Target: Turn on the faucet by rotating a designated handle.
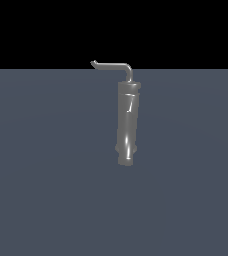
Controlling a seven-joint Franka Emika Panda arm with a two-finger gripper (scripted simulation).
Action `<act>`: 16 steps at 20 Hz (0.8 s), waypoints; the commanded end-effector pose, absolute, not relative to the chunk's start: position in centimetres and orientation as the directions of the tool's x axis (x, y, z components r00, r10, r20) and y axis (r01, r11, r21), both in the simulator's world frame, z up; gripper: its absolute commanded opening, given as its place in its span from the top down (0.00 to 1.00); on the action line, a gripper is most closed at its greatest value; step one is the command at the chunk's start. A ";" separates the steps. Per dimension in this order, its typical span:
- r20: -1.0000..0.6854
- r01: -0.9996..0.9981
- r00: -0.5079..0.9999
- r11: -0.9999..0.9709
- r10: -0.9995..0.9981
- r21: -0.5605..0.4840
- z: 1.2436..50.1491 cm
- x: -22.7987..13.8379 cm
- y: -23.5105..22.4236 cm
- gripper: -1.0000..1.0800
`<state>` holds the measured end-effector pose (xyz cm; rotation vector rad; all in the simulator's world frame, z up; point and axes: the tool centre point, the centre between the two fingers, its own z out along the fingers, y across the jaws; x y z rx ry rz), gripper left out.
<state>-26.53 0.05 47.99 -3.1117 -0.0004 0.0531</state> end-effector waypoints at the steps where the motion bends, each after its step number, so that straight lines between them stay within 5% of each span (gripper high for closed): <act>1: -0.034 0.000 0.999 -1.000 0.001 -0.029 48.0 -26.5 0.0 1.00; 16: -0.050 0.003 0.999 -1.000 0.004 -0.027 47.6 -26.9 -1.2 1.00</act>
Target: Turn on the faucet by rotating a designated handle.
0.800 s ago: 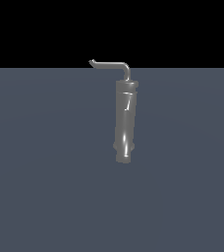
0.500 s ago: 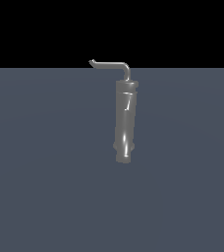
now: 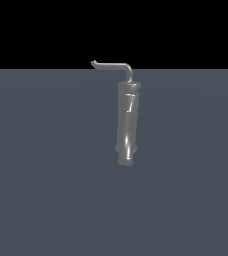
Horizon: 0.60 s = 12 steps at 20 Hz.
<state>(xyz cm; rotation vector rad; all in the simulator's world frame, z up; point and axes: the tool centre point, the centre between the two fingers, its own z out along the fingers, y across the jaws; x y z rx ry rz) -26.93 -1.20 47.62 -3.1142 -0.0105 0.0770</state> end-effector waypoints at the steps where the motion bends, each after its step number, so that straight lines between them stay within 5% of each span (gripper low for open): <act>1: -0.050 -0.002 0.999 -1.000 -0.001 -0.028 47.6 -26.7 -1.2 1.00; 12: -0.056 -0.132 0.990 -0.990 -0.129 -0.051 47.3 -23.8 -0.9 1.00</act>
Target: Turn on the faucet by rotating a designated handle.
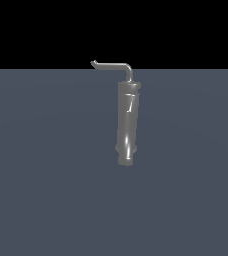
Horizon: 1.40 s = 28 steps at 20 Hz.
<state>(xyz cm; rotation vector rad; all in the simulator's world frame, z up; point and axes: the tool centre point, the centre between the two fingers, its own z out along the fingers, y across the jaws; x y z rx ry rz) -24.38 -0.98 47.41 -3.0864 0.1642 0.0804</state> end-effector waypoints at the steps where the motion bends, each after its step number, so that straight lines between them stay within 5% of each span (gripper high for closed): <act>1: -0.058 -0.150 0.987 -0.987 -0.147 -0.054 47.3 -23.4 -0.9 1.00; 28: -0.124 -0.738 0.673 -0.673 -0.729 -0.049 42.3 -9.2 0.8 1.00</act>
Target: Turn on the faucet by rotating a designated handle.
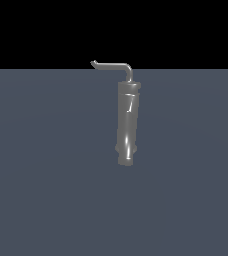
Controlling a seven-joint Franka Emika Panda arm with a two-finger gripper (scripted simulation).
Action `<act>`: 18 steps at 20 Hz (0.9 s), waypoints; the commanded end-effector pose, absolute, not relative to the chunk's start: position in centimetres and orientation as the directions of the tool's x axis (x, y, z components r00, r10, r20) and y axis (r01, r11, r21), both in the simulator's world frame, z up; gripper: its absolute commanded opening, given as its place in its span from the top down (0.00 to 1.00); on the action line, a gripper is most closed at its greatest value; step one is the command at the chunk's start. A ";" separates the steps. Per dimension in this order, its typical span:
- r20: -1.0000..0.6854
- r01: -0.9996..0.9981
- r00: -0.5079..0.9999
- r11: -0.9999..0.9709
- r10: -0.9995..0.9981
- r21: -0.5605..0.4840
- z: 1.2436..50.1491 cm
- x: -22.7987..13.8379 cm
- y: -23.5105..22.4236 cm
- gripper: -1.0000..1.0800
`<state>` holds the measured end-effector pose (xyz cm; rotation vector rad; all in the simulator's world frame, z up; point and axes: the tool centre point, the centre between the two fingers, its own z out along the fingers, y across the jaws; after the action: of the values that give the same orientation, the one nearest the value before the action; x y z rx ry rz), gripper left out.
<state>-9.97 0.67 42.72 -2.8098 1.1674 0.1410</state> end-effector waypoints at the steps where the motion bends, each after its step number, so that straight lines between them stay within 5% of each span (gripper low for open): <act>1: -0.124 -0.756 0.653 -0.653 -0.747 -0.045 42.0 -8.6 0.9 1.00; 18: -0.089 -0.964 0.264 -0.266 -0.960 0.008 36.1 -0.4 2.3 1.00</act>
<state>-1.08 2.19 36.69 -2.4935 1.8203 0.1240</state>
